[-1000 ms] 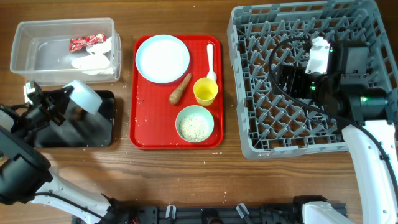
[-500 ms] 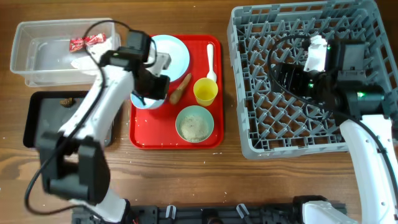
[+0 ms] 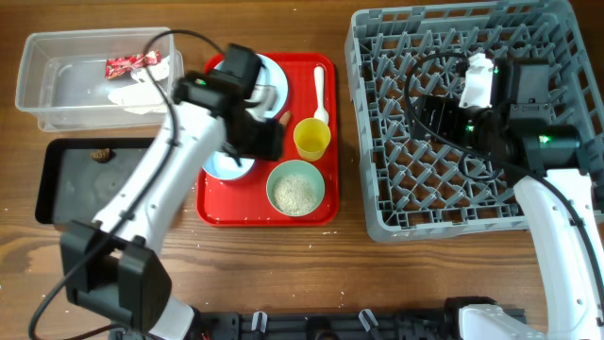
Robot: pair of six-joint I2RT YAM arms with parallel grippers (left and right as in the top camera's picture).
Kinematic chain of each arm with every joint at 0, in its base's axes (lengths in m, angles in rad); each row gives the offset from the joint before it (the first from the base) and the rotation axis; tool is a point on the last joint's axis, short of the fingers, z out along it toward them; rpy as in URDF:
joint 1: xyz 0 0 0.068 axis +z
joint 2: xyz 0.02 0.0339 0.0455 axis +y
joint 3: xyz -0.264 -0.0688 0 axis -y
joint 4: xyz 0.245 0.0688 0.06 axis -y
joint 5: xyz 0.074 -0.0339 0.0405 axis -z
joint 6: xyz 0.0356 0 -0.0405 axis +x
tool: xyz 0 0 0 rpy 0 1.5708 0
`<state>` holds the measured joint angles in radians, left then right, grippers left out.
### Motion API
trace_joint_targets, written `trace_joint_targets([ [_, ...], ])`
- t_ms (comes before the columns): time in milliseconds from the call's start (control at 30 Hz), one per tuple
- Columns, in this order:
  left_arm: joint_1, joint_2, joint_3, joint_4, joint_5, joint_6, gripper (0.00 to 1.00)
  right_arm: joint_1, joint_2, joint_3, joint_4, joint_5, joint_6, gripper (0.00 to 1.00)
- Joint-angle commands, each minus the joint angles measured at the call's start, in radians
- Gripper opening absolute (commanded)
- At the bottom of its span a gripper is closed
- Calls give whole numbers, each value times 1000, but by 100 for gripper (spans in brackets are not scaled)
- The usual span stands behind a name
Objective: Sort waste into correct bins and load items into the dishwasher rack
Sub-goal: 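Return the blue bowl to the red tray and grasp the green rice bowl, then tip the green bowl's rice onto the black tray with left gripper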
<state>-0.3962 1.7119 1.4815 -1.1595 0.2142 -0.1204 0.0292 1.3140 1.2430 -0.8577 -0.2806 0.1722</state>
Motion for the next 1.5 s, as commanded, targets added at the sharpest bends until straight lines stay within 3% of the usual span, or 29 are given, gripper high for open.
trace_joint_targets([
  [0,-198,40,-80,98,-21,-182,57,2,16,13,-8,-1,11,100],
  [100,-347,87,-148,193,-129,-333,52,2,16,13,-19,-2,11,100],
  [167,-406,119,-160,230,-153,-337,47,2,16,13,-20,-2,14,100],
  [300,-483,162,-188,251,-284,-393,47,2,16,13,-35,-2,14,100],
  [500,-485,171,-189,256,-321,-393,45,2,16,13,-42,-2,14,100],
  [600,-486,183,-190,264,-321,-393,25,2,16,13,-42,-2,14,100],
  [700,-486,204,-190,270,-321,-393,24,2,16,13,-42,-2,14,100],
  [800,-486,206,-190,275,-321,-393,13,2,16,13,-44,-2,14,100],
  [1033,-486,233,-200,297,-320,-393,4,2,16,13,-44,-2,14,100],
  [1233,-485,208,-185,275,-320,-385,4,2,16,13,-34,-2,14,100],
  [1467,-402,17,-93,146,-318,-376,4,2,16,13,-34,-2,14,100],
])
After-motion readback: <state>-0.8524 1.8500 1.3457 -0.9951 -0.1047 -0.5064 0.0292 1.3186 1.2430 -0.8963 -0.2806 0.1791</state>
